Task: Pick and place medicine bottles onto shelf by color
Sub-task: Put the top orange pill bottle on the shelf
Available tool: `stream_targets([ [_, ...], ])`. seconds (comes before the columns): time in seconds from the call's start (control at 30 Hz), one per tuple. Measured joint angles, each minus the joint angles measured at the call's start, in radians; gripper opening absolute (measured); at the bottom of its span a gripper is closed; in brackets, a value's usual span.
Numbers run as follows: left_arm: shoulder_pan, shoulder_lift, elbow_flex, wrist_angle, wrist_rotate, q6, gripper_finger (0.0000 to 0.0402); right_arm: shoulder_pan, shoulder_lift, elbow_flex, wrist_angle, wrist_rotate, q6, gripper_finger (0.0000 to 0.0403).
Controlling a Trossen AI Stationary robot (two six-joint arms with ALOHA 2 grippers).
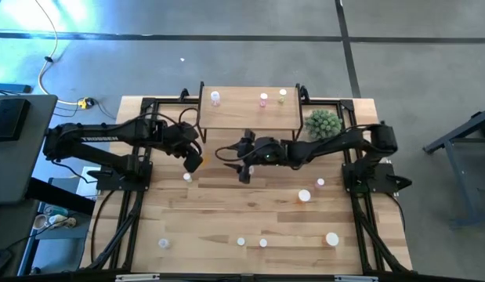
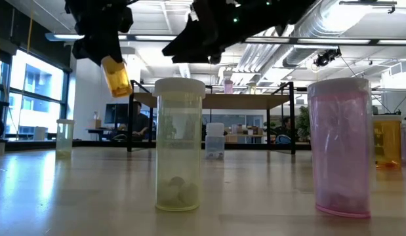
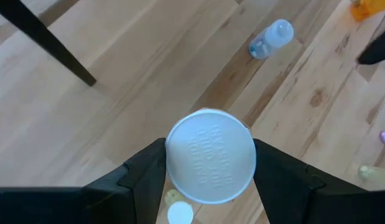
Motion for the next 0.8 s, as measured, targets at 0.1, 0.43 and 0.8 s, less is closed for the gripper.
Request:
stream_targets([
  [0.1, -0.026, 0.000, 0.000, 0.000, -0.020, -0.001, 0.0206, 0.009, 0.043, 0.041, -0.001, -0.020, -0.034, 0.0273],
  [0.43, -0.084, 0.000, 0.000, 0.005, -0.052, -0.018, 0.0206, 0.008, 0.169, 0.222, -0.062, -0.088, -0.010, 0.0273],
  [0.8, -0.117, 0.000, 0.000, 0.065, -0.077, -0.012, 0.0206, -0.014, 0.200, 0.257, -0.084, -0.089, 0.069, 0.0273],
])
